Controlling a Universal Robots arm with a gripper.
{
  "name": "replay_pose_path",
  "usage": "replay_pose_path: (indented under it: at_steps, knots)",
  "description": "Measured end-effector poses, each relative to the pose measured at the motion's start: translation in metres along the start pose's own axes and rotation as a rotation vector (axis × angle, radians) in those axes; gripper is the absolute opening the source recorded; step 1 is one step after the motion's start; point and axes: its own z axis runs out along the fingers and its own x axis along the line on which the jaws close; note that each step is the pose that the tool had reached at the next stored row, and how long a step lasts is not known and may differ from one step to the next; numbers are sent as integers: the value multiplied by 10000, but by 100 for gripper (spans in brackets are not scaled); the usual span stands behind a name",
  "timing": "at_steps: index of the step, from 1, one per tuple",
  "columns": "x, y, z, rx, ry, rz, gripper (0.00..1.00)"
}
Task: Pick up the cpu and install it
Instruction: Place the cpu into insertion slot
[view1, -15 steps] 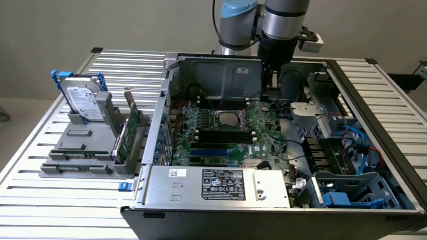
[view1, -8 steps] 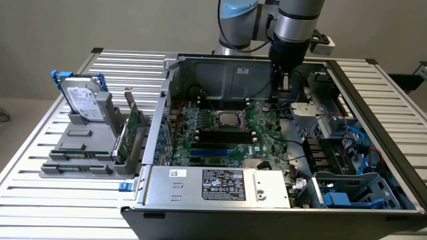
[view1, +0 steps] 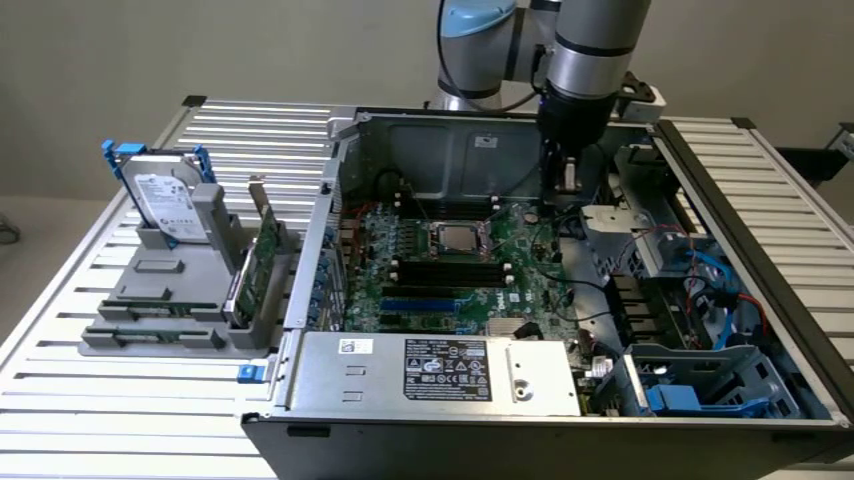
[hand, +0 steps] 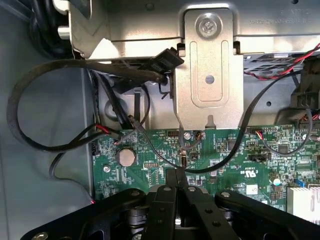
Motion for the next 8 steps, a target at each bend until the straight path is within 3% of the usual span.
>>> replay_pose_path:
  at_steps: [8]
  knots:
    - [0,-4,146,0,-1,0,11]
